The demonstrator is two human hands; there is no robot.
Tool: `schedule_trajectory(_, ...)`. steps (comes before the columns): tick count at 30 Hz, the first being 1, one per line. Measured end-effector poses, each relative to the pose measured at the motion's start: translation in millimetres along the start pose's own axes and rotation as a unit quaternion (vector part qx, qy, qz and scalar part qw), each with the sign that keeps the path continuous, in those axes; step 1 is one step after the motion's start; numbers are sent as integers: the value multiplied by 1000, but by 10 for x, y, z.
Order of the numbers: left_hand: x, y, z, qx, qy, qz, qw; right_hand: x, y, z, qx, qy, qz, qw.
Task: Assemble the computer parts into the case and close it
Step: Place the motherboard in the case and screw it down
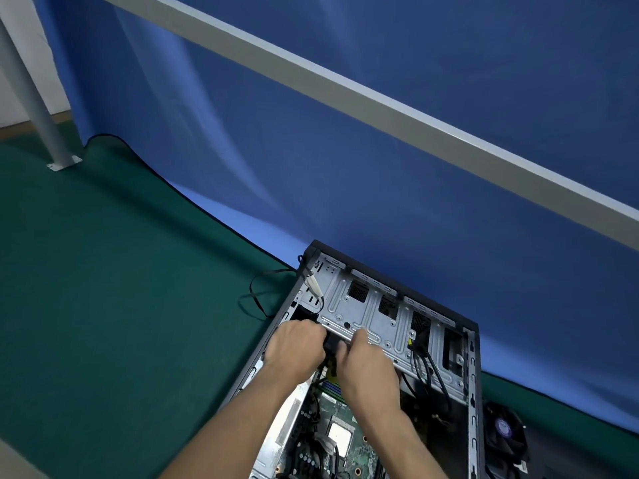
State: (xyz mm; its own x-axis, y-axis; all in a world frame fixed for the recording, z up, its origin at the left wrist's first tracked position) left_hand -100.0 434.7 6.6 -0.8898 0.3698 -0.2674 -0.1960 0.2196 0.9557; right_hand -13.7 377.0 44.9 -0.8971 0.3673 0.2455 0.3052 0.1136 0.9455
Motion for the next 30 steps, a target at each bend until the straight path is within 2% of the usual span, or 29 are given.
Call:
schedule_trajectory(4,11,-6,4,9,2,-8,1000,9,-110,-48,52,2,138,989)
schedule_trajectory(5,12,-4,6,6,3,-11,1000,9,-117,-82,52,8,139,989)
schedule_trajectory(8,3,-28,10,2,1,-13,1000,-179,-28,-118,-22,-11,79,997)
schedule_trajectory(9,6,-37,8,3,2,-14,1000,-260,-17,-111,-19,-24,83,996)
schedule_trajectory(13,28,-45,20,1,4,-11,1000,-394,-79,-73,66,-39,178,981)
schedule_trajectory(17,21,-42,16,-1,4,-3,1000,-405,-32,-106,15,-33,34,999)
schedule_trajectory(21,28,-29,8,-1,8,-4,1000,-299,-101,-81,77,-22,134,988)
schedule_trajectory(25,34,-49,8,3,15,-4,1000,-328,-33,-29,51,-37,44,997)
schedule_trajectory(28,34,-52,12,3,14,1,1000,-304,-114,-70,106,-45,95,989)
schedule_trajectory(30,40,-56,16,2,15,1,1000,-269,-97,-85,115,-39,99,988)
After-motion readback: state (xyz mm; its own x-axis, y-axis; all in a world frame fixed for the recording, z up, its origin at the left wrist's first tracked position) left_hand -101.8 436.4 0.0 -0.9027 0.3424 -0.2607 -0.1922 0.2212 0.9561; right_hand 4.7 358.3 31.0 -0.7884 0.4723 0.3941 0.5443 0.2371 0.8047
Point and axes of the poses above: each hand's wrist, its own z-axis towards the middle knuckle, its own y-axis out of the back of the hand, x = y × z, the point moved 10 cm from there along z, towards the middle knuckle, and after that the axes turned 3 degrees about y, right-handed, at the moved point
